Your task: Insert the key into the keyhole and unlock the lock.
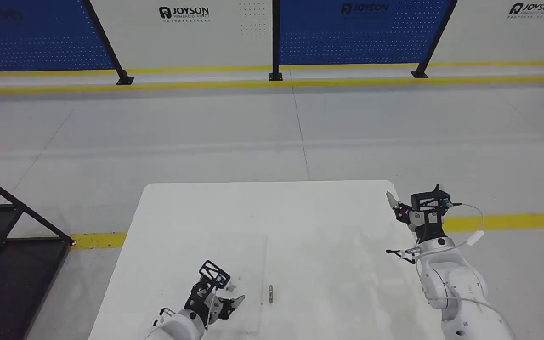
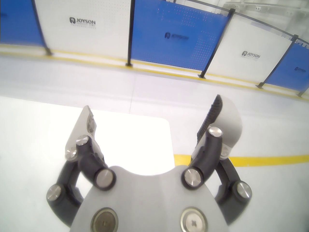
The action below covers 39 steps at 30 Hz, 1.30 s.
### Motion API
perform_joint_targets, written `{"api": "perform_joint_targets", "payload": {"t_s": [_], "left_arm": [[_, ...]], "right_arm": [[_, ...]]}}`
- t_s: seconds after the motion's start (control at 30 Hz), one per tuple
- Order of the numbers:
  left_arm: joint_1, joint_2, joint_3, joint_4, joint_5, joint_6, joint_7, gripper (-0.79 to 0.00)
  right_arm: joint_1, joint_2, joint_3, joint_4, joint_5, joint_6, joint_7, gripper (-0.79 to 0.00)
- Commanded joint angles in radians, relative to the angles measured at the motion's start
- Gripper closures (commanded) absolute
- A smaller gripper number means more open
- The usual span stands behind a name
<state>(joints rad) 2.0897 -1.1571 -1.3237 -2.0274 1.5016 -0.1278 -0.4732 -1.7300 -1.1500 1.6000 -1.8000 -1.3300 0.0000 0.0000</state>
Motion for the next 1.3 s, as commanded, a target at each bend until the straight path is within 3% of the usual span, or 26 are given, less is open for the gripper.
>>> {"api": "perform_joint_targets", "payload": {"t_s": [0.0, 0.3, 0.67, 0.73, 0.9, 1.27], "left_arm": [[-0.027, -0.004, 0.026, 0.031, 0.002, 0.019, -0.03, -0.785], [-0.093, -0.015, 0.102, 0.113, 0.046, 0.093, -0.058, -0.782], [-0.118, -0.019, 0.125, 0.152, 0.071, 0.127, -0.037, -0.597], [-0.122, -0.02, 0.127, 0.157, 0.073, 0.133, -0.03, -0.508], [-0.128, -0.021, 0.133, 0.163, 0.078, 0.141, -0.025, -0.379], [-0.119, -0.02, 0.139, 0.16, 0.101, 0.153, -0.02, -0.262]], "right_arm": [[0.0, 0.0, 0.0, 0.0, 0.0, 0.0, 0.0, -0.785], [0.0, 0.0, 0.0, 0.0, 0.0, 0.0, 0.0, -0.785], [0.0, 0.0, 0.0, 0.0, 0.0, 0.0, 0.0, -0.785], [0.0, 0.0, 0.0, 0.0, 0.0, 0.0, 0.0, -0.785], [0.0, 0.0, 0.0, 0.0, 0.0, 0.0, 0.0, -0.785], [0.0, 0.0, 0.0, 0.0, 0.0, 0.0, 0.0, -0.785]]}}
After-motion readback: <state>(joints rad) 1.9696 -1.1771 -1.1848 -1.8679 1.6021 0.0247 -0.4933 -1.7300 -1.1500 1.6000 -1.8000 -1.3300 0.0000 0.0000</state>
